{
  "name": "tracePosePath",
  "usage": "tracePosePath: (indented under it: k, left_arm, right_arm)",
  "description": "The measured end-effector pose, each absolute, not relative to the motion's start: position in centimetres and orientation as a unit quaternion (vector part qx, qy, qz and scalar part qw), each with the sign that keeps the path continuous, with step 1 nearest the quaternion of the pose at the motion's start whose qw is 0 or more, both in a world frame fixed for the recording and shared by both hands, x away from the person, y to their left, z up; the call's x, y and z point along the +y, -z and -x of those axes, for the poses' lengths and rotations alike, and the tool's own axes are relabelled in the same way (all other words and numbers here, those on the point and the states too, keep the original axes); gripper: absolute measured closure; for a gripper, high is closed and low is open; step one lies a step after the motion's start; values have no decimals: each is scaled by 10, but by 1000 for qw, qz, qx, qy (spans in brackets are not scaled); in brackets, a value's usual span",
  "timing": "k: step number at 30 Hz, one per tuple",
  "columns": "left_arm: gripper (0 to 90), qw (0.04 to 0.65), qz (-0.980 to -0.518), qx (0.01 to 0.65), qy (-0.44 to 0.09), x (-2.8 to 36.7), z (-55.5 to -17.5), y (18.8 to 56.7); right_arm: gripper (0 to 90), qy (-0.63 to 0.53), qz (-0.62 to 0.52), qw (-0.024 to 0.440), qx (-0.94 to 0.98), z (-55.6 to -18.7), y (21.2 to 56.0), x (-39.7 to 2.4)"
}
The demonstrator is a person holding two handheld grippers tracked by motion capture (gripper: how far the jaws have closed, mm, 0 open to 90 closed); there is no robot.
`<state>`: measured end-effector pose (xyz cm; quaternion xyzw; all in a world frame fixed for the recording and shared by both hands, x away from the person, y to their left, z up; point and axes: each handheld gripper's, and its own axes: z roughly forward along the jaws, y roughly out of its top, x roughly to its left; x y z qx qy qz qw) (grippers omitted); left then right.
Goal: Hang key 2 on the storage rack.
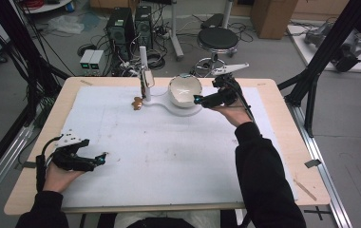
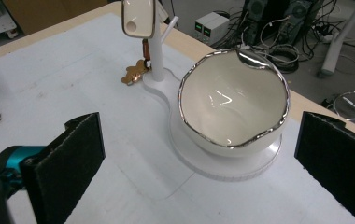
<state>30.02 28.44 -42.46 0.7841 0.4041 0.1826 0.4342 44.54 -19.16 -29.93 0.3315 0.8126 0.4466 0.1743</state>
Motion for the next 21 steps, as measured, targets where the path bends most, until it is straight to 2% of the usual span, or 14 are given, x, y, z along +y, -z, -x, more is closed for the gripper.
tracePosePath:
  k: [11, 21]
  left_arm:
    - [73, 432, -785, 404, -184, 285, -300, 425]
    - [73, 431, -785, 405, -183, 284, -299, 425]
  right_arm:
    - [7, -446, -341, 167, 810, -431, 318, -207]
    - [7, -453, -361, 173, 797, -409, 334, -238]
